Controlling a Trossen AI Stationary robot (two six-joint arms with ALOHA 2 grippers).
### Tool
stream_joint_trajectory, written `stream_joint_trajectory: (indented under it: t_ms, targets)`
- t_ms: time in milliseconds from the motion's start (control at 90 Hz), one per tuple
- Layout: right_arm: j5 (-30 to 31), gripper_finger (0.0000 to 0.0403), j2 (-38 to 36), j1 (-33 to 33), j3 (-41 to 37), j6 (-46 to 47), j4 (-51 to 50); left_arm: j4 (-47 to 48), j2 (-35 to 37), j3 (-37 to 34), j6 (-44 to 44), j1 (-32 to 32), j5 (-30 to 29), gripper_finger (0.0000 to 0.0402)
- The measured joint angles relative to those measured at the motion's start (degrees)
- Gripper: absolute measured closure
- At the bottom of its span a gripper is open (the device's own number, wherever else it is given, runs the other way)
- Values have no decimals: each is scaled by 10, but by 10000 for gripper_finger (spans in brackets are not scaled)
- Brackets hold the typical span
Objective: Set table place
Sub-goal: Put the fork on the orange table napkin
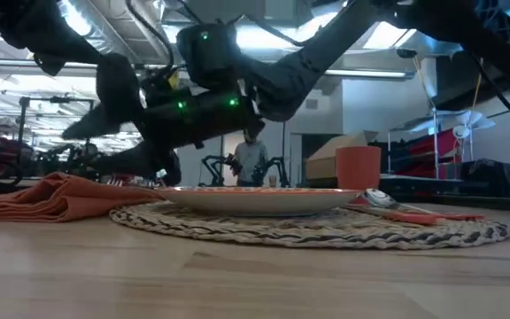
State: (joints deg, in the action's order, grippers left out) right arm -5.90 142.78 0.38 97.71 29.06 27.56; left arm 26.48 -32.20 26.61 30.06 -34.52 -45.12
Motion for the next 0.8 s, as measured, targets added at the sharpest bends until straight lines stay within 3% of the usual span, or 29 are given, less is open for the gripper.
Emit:
stream_joint_trajectory:
  t_ms: [122, 211, 489, 678, 800]
  targets:
    - [-46, 144, -1, -16, 0, -48, -27, 7, -3, 0, 8, 0, 0, 402]
    - [-83, 181, -10, -30, 0, -87, -56, 24, -8, 0, 30, 0, 0, 402]
    - [-102, 386, -82, -78, 1, -297, -224, 44, -33, 0, 60, 0, 0, 402]
    - [-28, 398, -86, -100, 33, -376, -320, 55, -35, 0, 79, 4, -31, 402]
    - [18, 400, -93, -99, 33, -417, -340, 117, -35, 0, 137, 29, -30, 402]
